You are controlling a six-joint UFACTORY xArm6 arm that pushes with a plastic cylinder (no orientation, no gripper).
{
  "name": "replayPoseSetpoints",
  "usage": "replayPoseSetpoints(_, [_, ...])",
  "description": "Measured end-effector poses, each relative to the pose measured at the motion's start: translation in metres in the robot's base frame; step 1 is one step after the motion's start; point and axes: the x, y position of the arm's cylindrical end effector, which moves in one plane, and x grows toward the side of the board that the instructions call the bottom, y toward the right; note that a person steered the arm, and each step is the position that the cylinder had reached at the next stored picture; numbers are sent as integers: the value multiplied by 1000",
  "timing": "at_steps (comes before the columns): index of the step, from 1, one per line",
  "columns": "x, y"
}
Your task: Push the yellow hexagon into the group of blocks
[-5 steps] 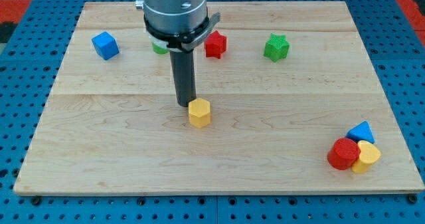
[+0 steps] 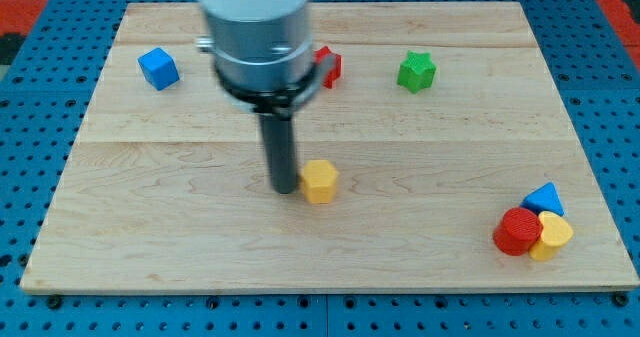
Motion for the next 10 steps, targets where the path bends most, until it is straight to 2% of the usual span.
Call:
replayPoseSetpoints(1, [-5,69])
replayPoseSetpoints(2, [-6,108])
replayPoseSetpoints(3, [-8,89])
replayPoseSetpoints(4, [-27,80])
replayPoseSetpoints(6, [-28,153])
replayPoseSetpoints(7, [-27,168])
replayPoseSetpoints(9, [-15,90])
replayPoseSetpoints(10, [-2,113])
